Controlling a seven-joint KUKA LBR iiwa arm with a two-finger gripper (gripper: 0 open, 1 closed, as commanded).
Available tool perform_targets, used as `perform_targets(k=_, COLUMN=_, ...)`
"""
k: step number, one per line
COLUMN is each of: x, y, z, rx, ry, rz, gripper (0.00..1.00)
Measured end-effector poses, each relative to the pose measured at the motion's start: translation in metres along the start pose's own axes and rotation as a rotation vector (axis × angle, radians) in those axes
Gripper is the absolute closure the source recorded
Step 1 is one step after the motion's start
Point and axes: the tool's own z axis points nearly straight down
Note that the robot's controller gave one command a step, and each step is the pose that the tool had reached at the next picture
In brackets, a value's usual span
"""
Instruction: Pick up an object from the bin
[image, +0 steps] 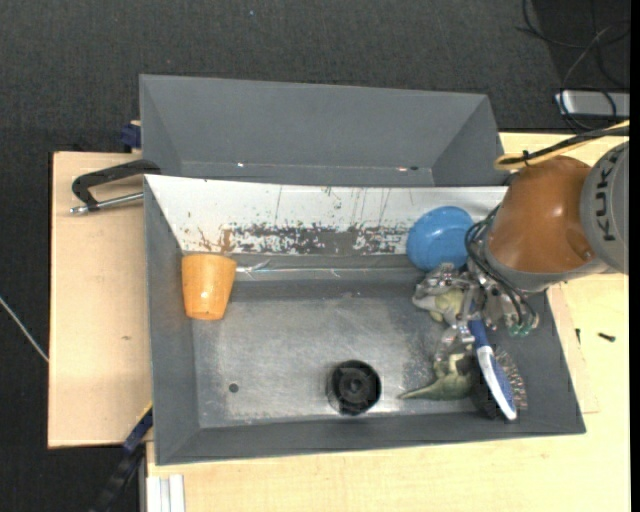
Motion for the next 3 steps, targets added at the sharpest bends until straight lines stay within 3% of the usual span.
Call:
perform_targets(k=1, x=0.062, y=-0.029, z=-0.007, rx=0.003, ry=0.013, rz=-0.084, gripper=0.0)
perform_targets(k=2, x=0.055, y=-0.028, z=-0.008, rx=-0.011, ry=0.006, rz=-0.565, gripper=0.0)
perform_targets(k=3, x=0.027, y=0.023, z=0.004, rx=-0.002, ry=0.021, rz=-0.634, gripper=0.0)
